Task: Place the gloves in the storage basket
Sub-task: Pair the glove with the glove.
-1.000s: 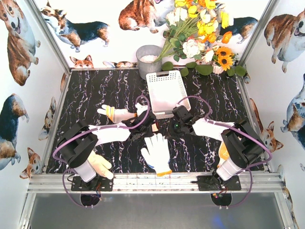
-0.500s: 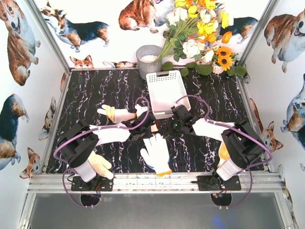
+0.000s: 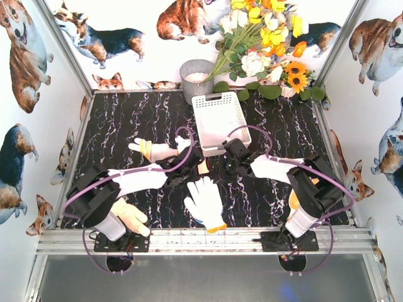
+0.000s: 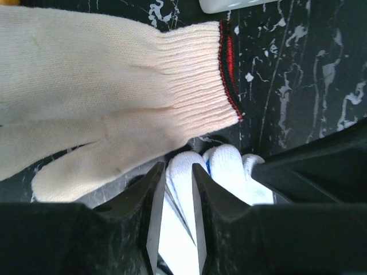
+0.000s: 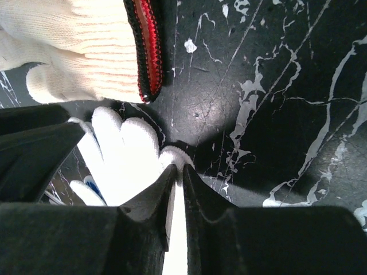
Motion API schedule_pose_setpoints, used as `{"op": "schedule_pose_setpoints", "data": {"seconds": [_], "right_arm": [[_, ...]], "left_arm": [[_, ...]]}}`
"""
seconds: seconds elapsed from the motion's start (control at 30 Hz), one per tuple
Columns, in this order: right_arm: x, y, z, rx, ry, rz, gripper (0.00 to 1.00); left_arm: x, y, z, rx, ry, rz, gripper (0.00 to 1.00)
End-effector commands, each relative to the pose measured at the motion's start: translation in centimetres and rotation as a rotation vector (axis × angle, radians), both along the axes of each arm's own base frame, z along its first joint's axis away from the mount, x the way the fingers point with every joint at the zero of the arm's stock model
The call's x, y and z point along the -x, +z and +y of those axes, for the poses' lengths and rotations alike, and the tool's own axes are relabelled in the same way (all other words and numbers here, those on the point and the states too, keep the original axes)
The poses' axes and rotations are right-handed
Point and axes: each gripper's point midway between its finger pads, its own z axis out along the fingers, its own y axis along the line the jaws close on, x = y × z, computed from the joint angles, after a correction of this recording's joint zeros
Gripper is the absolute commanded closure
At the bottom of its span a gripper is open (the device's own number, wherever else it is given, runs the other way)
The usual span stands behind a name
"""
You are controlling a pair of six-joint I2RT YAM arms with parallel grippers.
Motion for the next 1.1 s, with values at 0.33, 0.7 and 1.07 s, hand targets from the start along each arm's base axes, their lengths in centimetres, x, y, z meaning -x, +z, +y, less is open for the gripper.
{"op": "schedule_pose_setpoints", "data": {"seconds": [0.33,0.7,1.07], "right_arm": [[1.5,5.3,-1.1,-0.032,0.013,-0.083,0.59],[8.9,4.5,-2.0,-0.213,-0.012,0.118,0.48],[11.6,3.2,-1.7,-0.313,-0.089,0.223,0.5]], "left_arm": [[5.5,3.9,4.1,0.099,0.039,0.031,0.54],[11.3,5.8,1.5,0.386,-0.109,0.171,0.58],[14.6,4.4,-4.8,0.418,-0.285,0.275,0.77]]}}
